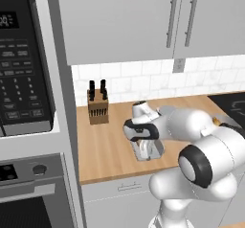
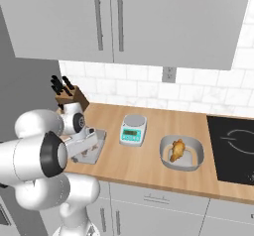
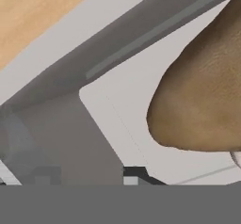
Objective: Take the meat container that has the chicken drumstick and place it on the second highest rack of the freezer. Then take the vegetable container that has the garlic and sweet potato and place it on the highest rack of the freezer.
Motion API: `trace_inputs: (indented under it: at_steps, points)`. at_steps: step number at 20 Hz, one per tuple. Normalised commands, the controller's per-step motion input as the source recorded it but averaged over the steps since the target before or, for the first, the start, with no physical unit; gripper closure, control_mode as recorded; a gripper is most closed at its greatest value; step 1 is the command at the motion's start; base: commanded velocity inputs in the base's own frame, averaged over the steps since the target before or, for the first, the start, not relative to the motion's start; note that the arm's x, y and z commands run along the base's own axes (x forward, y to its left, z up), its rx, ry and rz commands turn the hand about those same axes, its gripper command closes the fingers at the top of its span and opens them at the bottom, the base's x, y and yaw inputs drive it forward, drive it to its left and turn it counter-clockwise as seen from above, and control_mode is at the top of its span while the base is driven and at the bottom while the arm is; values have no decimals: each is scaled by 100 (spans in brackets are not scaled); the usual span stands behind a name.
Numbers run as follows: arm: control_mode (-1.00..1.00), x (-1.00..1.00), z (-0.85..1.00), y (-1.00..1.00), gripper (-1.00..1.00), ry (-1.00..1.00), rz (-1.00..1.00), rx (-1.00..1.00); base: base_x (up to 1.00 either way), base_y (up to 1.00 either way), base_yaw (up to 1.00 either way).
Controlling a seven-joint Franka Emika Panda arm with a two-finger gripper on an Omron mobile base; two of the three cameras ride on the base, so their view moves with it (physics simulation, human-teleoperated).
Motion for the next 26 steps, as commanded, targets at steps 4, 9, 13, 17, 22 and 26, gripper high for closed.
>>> trace_inputs:
  at_steps: [4,9,13,17,22,26]
  points:
    - [-100,-56,31,0,100,-13,0,0,0,0,0]
    - [-100,-70,95,0,100,-20,0,0,0,0,0]
    - [-100,-52,100,0,100,-18,0,0,0,0,0]
    - [-100,-61,100,0,100,-24,0,0,0,0,0]
    - [-100,-49,100,0,100,-21,0,0,0,0,0]
    - [-100,-44,100,1,100,-7,0,0,0,0,0]
